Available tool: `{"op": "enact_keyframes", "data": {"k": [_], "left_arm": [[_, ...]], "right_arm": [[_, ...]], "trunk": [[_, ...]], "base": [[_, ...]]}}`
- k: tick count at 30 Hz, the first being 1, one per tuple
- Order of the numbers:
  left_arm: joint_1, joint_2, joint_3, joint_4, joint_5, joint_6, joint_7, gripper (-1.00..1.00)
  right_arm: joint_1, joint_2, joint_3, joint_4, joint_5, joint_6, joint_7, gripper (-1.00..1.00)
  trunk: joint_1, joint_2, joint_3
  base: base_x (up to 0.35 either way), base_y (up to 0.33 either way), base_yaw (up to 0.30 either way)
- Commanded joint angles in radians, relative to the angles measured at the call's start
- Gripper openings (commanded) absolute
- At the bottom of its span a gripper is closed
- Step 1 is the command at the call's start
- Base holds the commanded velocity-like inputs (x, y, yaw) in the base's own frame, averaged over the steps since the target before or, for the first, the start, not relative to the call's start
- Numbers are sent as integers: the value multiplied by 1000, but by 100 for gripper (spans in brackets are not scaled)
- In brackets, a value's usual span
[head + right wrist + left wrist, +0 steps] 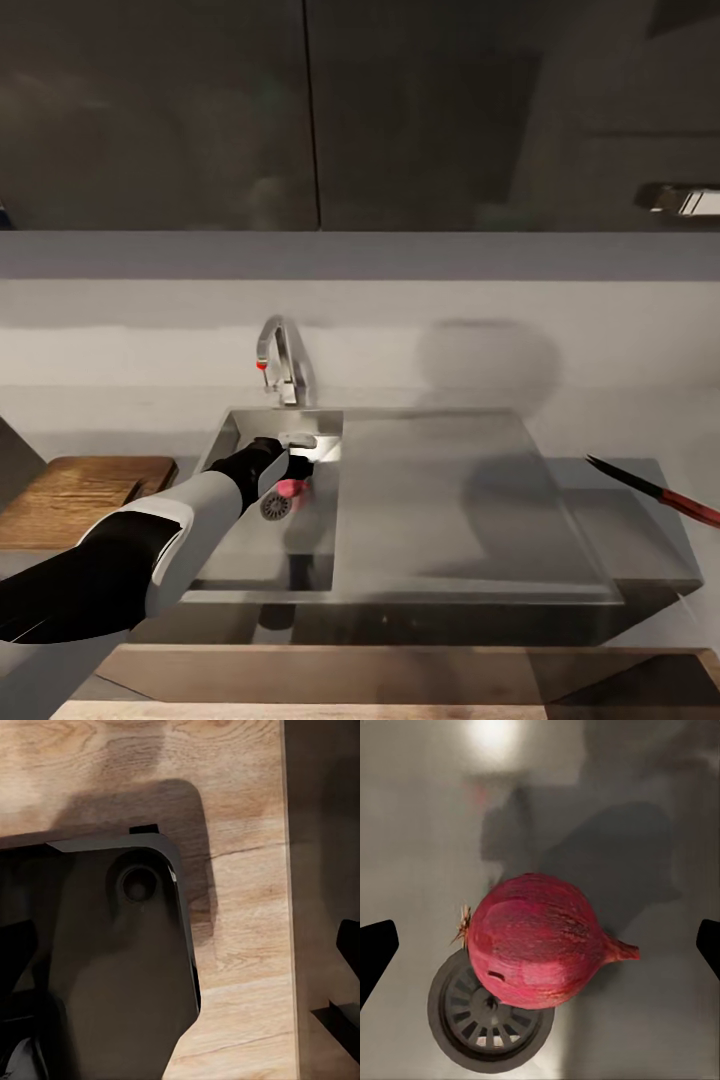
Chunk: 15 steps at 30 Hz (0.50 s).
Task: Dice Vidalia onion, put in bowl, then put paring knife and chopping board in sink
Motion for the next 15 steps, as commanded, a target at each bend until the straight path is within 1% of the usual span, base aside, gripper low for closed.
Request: {"op": "enact_keyframes", "data": {"k": [1, 15], "left_arm": [[-1, 0, -8, -1, 11, 5, 5, 100], [-1, 5, -8, 5, 11, 4, 4, 100]], "right_arm": [[-1, 0, -5, 1, 0, -4, 0, 100], [-1, 0, -5, 1, 0, -4, 0, 100]], "trunk": [[1, -2, -3], [1, -2, -21]], "base": [[31, 0, 0], [5, 0, 0]]}}
